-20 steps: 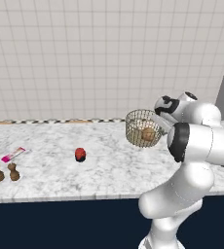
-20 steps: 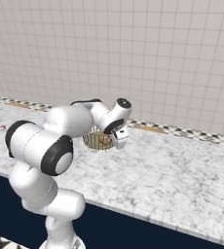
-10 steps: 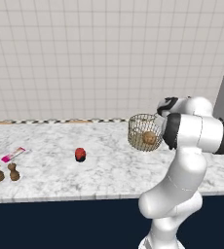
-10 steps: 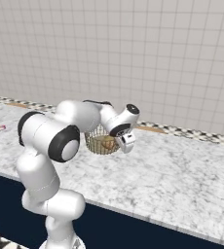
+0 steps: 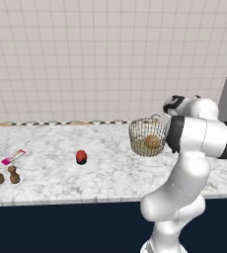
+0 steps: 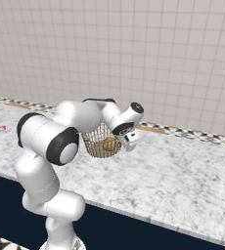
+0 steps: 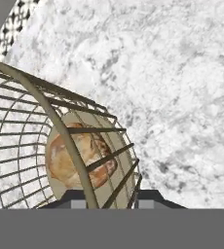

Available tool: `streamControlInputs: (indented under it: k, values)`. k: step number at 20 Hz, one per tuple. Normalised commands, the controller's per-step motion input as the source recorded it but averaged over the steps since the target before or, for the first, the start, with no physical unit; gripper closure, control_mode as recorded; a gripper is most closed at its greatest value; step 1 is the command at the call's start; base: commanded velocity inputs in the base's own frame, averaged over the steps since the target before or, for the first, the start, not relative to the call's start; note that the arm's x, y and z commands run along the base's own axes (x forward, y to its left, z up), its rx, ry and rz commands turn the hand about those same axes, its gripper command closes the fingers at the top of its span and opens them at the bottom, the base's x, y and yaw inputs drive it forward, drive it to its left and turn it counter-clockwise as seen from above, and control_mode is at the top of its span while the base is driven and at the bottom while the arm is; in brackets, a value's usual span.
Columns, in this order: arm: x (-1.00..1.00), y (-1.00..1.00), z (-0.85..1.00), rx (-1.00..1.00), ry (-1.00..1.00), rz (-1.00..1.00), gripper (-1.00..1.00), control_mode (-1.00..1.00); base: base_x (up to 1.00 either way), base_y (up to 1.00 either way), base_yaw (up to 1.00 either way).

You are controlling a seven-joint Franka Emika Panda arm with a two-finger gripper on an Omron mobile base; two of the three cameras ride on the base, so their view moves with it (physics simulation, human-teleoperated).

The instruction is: Open the cabinet, pick up the bread from the cabinet and place it in the basket. Then move the basket to the dining counter.

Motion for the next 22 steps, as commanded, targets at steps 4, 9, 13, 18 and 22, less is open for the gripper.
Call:
streamControlInputs:
  k: [4, 9, 13, 18, 22]
  values:
    - [-0.45, 0.09, 0.56, 0.02, -0.27, 0.04, -1.0, -1.0, 0.0, 0.0, 0.0]
    - [-0.79, 0.24, 0.65, 0.04, -0.31, 0.13, -1.0, -1.0, 0.0, 0.0, 0.0]
    - [-0.8, 0.22, 0.81, 0.02, -0.21, 0.14, -1.0, -1.0, 0.0, 0.0, 0.0]
    - [-0.82, 0.16, 0.87, 0.0, -0.11, 0.12, -1.0, -1.0, 0.0, 0.0, 0.0]
    - [-0.96, 0.06, 0.64, 0.01, -0.13, 0.12, -1.0, -1.0, 0.0, 0.0, 0.0]
